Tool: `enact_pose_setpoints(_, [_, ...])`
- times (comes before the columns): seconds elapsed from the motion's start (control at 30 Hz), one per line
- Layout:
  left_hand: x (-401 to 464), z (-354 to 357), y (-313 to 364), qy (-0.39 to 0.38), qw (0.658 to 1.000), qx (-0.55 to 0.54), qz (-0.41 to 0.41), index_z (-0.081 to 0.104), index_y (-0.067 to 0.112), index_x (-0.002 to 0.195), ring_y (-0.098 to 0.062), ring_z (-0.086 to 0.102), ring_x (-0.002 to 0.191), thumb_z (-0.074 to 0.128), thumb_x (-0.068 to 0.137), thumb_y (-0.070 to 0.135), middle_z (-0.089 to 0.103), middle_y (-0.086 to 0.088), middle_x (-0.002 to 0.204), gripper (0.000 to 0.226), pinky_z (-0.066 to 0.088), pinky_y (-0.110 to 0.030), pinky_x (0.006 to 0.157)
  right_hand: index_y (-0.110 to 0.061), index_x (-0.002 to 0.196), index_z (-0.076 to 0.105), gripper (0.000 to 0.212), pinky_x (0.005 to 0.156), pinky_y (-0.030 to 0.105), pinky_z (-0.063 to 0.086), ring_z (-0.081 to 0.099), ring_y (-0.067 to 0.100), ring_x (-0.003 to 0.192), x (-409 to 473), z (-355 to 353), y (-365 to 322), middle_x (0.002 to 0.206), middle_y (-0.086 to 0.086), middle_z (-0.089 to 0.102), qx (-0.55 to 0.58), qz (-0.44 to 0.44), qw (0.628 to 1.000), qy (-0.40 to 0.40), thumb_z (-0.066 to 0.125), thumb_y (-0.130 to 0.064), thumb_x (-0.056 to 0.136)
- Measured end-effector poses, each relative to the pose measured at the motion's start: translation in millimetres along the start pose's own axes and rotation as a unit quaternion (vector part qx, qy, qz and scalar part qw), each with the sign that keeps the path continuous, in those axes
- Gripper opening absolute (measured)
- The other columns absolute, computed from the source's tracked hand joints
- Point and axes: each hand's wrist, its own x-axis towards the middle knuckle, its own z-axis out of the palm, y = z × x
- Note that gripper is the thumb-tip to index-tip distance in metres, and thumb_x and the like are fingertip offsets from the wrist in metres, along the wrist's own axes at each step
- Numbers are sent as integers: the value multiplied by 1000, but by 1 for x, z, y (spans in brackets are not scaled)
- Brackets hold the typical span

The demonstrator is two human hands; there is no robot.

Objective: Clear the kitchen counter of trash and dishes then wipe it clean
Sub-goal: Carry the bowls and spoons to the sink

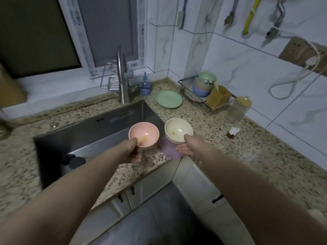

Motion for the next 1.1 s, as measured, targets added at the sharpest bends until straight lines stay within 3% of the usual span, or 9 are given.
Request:
enact_pose_setpoints(0.17, [23,-61,-5,38,998,-32,-40,50,1,99,-25,50,53,37,96,29,47,-12,63,31,47,-33,50,3,142,37,45,77,34,61,72,27,78,20,65,-13,93,24,71,-34,-2,998,-50,40,-16,101])
enact_pose_setpoints(0.27, [31,-73,-8,48,997,-22,-48,55,0,89,-28,58,65,32,100,30,58,-16,76,40,53,-36,59,9,139,40,47,76,34,62,74,29,84,43,86,-11,94,24,73,-50,17,996,-73,41,-20,101])
enact_pose_setpoints(0.43, [71,-85,-2,68,995,-38,-58,55,1,88,-27,58,65,32,102,27,59,-14,74,38,56,-38,68,12,134,45,49,67,32,62,75,27,75,103,109,-21,86,23,74,-68,47,992,-91,44,-23,100])
enact_pose_setpoints(0.57, [116,-88,11,97,990,-74,-76,54,-1,111,-28,62,66,34,102,30,62,-16,76,38,56,-33,58,13,134,44,47,59,30,60,71,27,73,160,117,-39,92,26,70,-98,57,987,-115,43,-20,100])
enact_pose_setpoints(0.7, [168,-84,24,123,978,-122,-114,58,-2,103,-28,63,66,37,99,27,63,-15,76,36,54,-32,49,11,136,41,43,65,30,59,67,26,72,224,125,-54,87,24,66,-131,93,978,-134,40,-14,101])
enact_pose_setpoints(0.9, [227,-79,25,141,965,-171,-142,57,-1,119,-30,68,77,41,96,28,66,-21,101,40,57,-33,49,8,139,38,44,58,27,59,68,25,72,296,145,-51,81,19,65,-153,124,971,-136,38,-13,100])
enact_pose_setpoints(1.1, [279,-79,13,140,955,-191,-176,53,5,117,-29,66,80,48,98,29,64,-18,91,31,58,-38,61,6,146,29,48,70,33,60,70,35,95,345,167,-24,110,28,66,-136,171,967,-131,38,-13,102])
